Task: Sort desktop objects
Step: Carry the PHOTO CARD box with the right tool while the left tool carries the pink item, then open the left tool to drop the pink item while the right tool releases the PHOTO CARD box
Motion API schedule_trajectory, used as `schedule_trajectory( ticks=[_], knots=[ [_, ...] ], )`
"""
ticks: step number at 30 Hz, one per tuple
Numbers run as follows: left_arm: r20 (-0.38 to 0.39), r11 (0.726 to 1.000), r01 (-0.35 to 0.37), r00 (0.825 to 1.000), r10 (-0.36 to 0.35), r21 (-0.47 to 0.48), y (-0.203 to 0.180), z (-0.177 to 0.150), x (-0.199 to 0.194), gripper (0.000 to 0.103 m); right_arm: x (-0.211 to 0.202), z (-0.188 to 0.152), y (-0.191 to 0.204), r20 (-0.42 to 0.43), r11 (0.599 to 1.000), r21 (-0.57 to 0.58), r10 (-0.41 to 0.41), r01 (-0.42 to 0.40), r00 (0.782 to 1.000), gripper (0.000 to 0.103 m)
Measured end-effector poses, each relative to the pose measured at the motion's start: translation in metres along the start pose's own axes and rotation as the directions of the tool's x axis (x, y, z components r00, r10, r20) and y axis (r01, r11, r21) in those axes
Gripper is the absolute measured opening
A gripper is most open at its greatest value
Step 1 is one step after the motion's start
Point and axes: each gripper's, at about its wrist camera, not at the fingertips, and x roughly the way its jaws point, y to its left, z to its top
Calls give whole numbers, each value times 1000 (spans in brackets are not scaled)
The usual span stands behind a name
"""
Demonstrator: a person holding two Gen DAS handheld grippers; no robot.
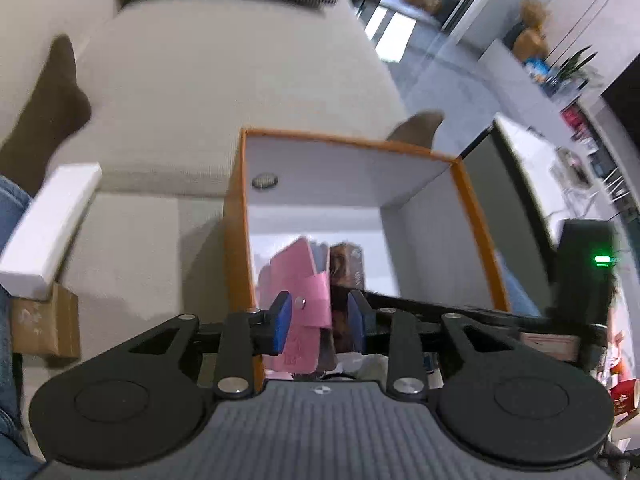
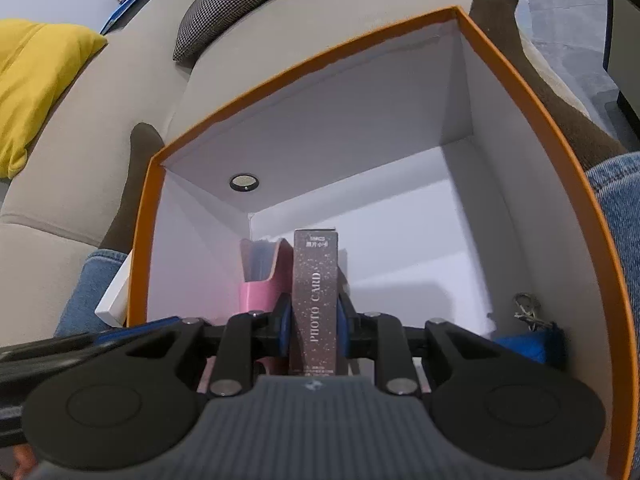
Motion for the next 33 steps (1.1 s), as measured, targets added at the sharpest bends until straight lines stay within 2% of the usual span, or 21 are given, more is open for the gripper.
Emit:
schedule_trajectory(
  ticks=[3,5,9,12,14,18,22,27,33],
  knots=[
    [85,998,39,996,-35,-45,16,-1,-26,37,1,1,7,-7,1000,-15,-17,17,1000,24],
    [108,996,29,994,-19,-85,31,-3,-35,40,5,0,12,-21,999,-21,-34,34,999,24],
    [88,988,0,996,14,-155,57,-11,-35,43,13,-4,25,-43,997,-44,-71,69,997,24],
    [63,982,15,998,-3,-189,72,-18,-29,43,15,-3,32,-49,996,-40,-83,82,995,24],
    [56,980,30,998,-19,-197,79,-20,-27,43,19,-2,37,-79,998,-25,-52,50,996,24],
    [59,976,59,997,-47,-211,89,-25,-26,43,23,-7,54,-65,990,-102,-106,99,992,25],
    [62,970,76,996,-64,-229,96,-29,-28,43,15,-6,47,-77,996,-56,-76,72,994,29],
    [53,967,83,996,-72,-239,104,-32,-27,43,-1,-5,46,-47,999,-33,-3,2,999,29],
    [51,964,70,997,-59,-257,117,-42,-31,43,-5,-11,48,-57,999,-37,-15,13,998,13]
  ],
)
